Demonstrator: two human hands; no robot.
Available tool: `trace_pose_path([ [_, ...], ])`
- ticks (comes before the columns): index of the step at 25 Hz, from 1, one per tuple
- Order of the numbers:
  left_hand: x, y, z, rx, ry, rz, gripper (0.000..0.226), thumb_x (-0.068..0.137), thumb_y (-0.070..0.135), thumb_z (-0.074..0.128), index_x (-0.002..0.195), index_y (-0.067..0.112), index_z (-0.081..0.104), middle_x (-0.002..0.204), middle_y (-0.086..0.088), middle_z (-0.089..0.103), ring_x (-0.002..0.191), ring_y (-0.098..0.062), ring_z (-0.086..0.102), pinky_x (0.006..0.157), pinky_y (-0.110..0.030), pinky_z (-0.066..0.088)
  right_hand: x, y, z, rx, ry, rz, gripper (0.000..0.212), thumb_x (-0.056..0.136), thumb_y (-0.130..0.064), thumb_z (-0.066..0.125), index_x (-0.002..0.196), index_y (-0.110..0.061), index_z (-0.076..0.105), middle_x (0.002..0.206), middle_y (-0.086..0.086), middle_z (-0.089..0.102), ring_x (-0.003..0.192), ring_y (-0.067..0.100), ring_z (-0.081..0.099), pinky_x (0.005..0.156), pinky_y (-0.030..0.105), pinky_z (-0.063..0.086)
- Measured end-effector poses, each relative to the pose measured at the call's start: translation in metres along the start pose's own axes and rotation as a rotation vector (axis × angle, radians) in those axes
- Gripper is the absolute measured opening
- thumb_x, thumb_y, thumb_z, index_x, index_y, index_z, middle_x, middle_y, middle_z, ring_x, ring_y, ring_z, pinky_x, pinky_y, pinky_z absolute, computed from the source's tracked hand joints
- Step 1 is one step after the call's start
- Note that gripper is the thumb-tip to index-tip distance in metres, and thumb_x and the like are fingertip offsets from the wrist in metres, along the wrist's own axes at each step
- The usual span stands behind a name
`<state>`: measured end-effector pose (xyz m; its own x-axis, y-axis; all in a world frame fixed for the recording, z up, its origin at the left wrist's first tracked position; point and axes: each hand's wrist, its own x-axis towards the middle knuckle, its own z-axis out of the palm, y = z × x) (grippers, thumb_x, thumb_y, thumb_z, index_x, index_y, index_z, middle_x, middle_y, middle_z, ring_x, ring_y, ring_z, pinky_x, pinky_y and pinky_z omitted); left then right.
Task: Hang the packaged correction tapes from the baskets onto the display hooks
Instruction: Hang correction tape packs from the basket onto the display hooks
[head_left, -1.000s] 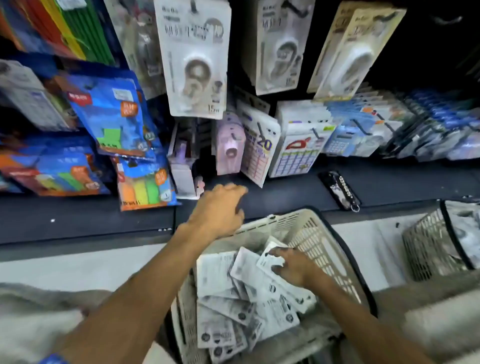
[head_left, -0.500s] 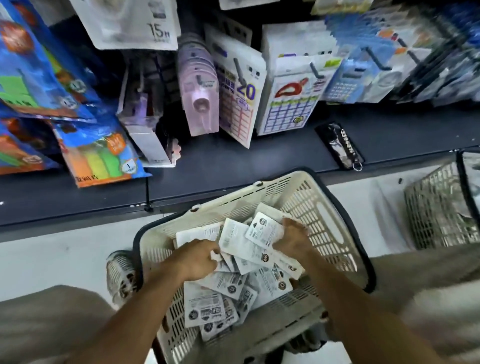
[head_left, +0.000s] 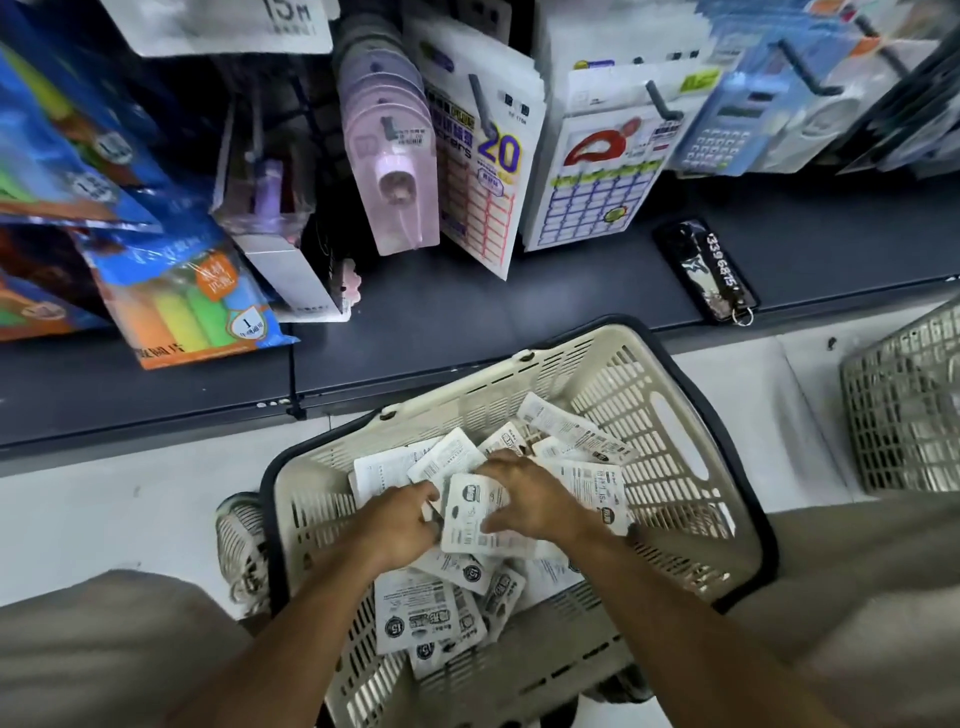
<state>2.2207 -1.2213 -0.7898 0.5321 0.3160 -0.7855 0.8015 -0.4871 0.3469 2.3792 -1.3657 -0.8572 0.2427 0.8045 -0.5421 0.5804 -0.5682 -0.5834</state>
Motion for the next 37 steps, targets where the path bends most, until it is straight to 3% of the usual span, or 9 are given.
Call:
trace_pose_path([
  [7, 0.001, -0.003, 0.002, -0.397, 0.112, -0.202, 0.026, 0.097, 0.029, 0.059, 0.120, 0.017, 0.054, 0.102, -0.007, 0.073, 0.087, -0.023, 0.070, 0.078, -0.035, 0.055, -0.007, -0.036, 0.012, 0.799, 0.107, 0.375, 0.040, 0.079, -0.004, 0.084, 0.117, -0.006, 0.069, 0.116, 0.013, 0.074, 0.100, 0.025, 0.072, 0.095, 0.045, 0.058],
  [10, -0.010, -0.004, 0.000, -0.732, 0.009, -0.339, 0.053, 0.103, 0.057, 0.042, 0.114, 0.008, 0.061, 0.087, -0.015, 0.077, 0.069, -0.026, 0.071, 0.064, -0.033, 0.055, -0.024, -0.046, -0.027, 0.666, 0.206, 0.189, 0.009, 0.086, -0.007, 0.078, 0.089, -0.007, 0.069, 0.103, 0.012, 0.076, 0.090, 0.025, 0.073, 0.085, 0.049, 0.060],
  [13, -0.014, 0.001, 0.002, -1.139, -0.366, -0.254, 0.095, 0.087, 0.087, 0.020, 0.125, 0.008, 0.058, 0.106, -0.024, 0.076, 0.091, -0.037, 0.076, 0.072, -0.038, 0.063, -0.057, -0.064, -0.068, 0.264, 0.446, -0.164, 0.028, 0.088, -0.017, 0.078, 0.079, -0.027, 0.053, 0.085, -0.016, 0.064, 0.078, -0.002, 0.064, 0.067, 0.018, 0.055],
  [16, -0.009, 0.010, -0.008, -1.479, -0.489, -0.042, 0.092, 0.077, 0.085, 0.056, 0.118, 0.004, 0.071, 0.104, -0.025, 0.074, 0.091, -0.038, 0.074, 0.075, -0.041, 0.062, -0.098, -0.085, -0.061, -0.233, 0.468, -0.496, 0.040, 0.075, 0.000, 0.078, 0.094, -0.025, 0.053, 0.101, -0.009, 0.061, 0.070, 0.011, 0.066, 0.055, 0.029, 0.058],
  [19, -0.012, 0.006, -0.017, -1.287, -0.541, 0.062, 0.066, 0.050, 0.042, 0.098, 0.103, 0.007, 0.079, 0.091, -0.016, 0.077, 0.079, -0.031, 0.075, 0.075, -0.038, 0.060, -0.111, -0.084, -0.046, -0.281, 0.152, -0.428, 0.041, 0.078, 0.002, 0.073, 0.107, -0.023, 0.059, 0.115, -0.003, 0.063, 0.081, 0.019, 0.067, 0.063, 0.035, 0.059],
  [21, -0.011, -0.001, -0.012, -1.069, -0.449, 0.065, 0.069, 0.055, 0.025, 0.094, 0.118, 0.010, 0.071, 0.104, -0.016, 0.078, 0.093, -0.034, 0.076, 0.089, -0.047, 0.058, -0.105, -0.075, -0.057, 0.166, -0.081, -0.115, 0.035, 0.088, -0.002, 0.069, 0.111, -0.027, 0.069, 0.116, -0.008, 0.067, 0.094, 0.012, 0.067, 0.080, 0.032, 0.058],
  [27, -0.017, 0.018, -0.002, -0.952, -0.355, 0.071, 0.067, 0.052, 0.036, 0.088, 0.114, 0.018, 0.071, 0.106, -0.010, 0.079, 0.097, -0.029, 0.076, 0.089, -0.042, 0.059, -0.082, -0.056, -0.055, 1.004, 0.255, 0.272, 0.082, 0.081, -0.013, 0.084, 0.135, -0.049, 0.034, 0.120, -0.019, 0.069, 0.102, 0.005, 0.070, 0.082, 0.023, 0.058],
  [34, -0.017, 0.022, 0.002, -0.898, -0.231, 0.064, 0.047, 0.067, 0.058, 0.076, 0.103, 0.030, 0.064, 0.077, 0.014, 0.079, 0.068, -0.007, 0.076, 0.059, -0.020, 0.059, -0.075, -0.048, -0.039, 0.976, -0.064, 0.334, 0.035, 0.083, -0.025, 0.083, 0.115, -0.020, 0.068, 0.100, 0.002, 0.079, 0.088, 0.023, 0.077, 0.056, 0.036, 0.062],
  [37, -0.016, 0.021, 0.001, -0.943, -0.355, 0.067, 0.058, 0.070, 0.035, 0.087, 0.122, 0.021, 0.064, 0.104, -0.001, 0.080, 0.094, -0.022, 0.078, 0.088, -0.038, 0.062, -0.054, -0.033, -0.029, 1.015, 0.091, 0.436, 0.021, 0.092, -0.025, 0.074, 0.110, -0.014, 0.070, 0.095, 0.009, 0.078, 0.081, 0.028, 0.076, 0.063, 0.044, 0.064],
])
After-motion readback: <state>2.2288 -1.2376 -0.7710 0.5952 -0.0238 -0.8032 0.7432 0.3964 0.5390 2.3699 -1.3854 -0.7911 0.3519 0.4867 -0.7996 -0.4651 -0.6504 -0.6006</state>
